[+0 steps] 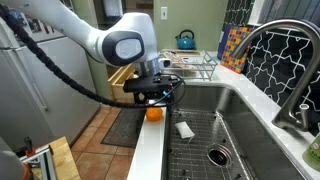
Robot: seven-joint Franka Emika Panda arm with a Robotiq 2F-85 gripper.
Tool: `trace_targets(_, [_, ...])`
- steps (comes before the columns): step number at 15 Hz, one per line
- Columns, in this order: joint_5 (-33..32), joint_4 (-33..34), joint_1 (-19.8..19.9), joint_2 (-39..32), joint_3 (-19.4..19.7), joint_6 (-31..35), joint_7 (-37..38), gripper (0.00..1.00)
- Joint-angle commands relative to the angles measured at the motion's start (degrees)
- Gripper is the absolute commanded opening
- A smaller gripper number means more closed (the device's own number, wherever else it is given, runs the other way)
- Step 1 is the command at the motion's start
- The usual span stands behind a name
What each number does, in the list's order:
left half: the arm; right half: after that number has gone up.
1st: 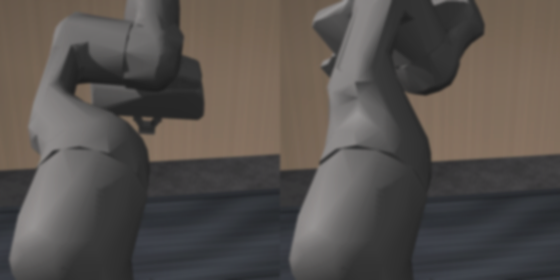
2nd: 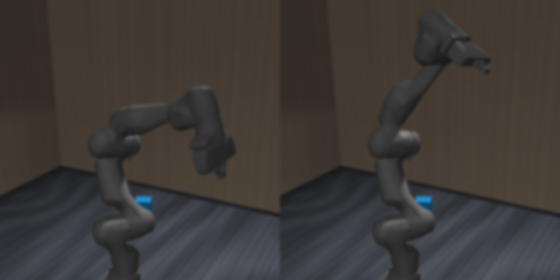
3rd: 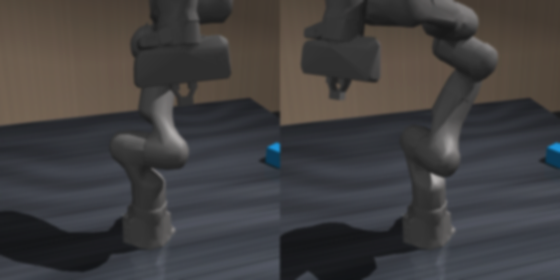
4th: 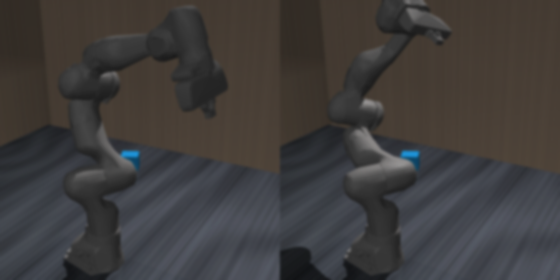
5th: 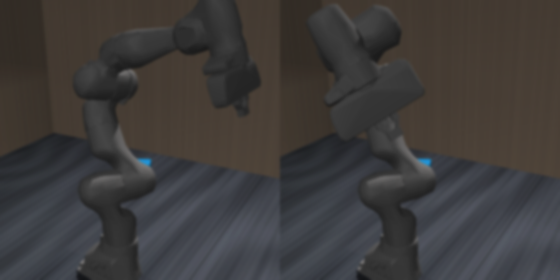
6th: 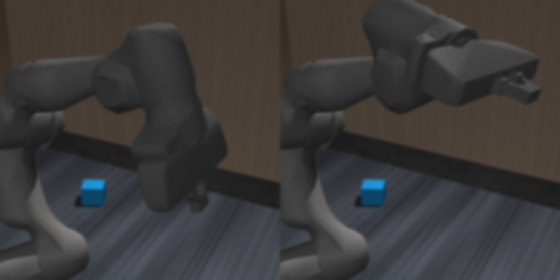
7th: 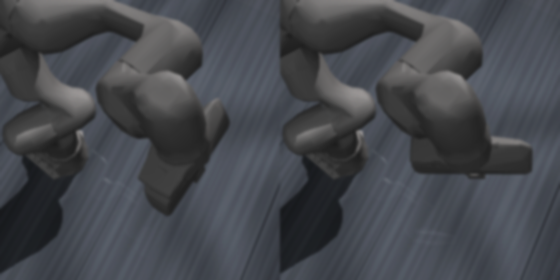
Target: Turn the orange bowl upside down on the kitchen counter
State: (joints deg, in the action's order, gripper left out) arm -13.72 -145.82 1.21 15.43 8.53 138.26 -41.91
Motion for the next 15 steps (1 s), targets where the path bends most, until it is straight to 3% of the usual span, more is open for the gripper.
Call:
trace_targets(1, [3.4, -0.5, -0.1, 0.3, 1.1, -0.5, -2.8, 1.00])
trace_targets(4, [5.0, -0.4, -0.1, 0.1, 1.3, -0.6, -3.7, 1.00])
trace_targets(12, [2.0, -0.2, 1.9, -2.7, 0.6, 3.3, -0.8, 1.00])
trace_targets(13, [1.9, -0.1, 2.0, -3.1, 0.5, 3.9, -0.6, 0.98])
trace_targets(15, [2.0, 0.2, 2.0, -3.6, 0.4, 4.4, -0.5, 0.80])
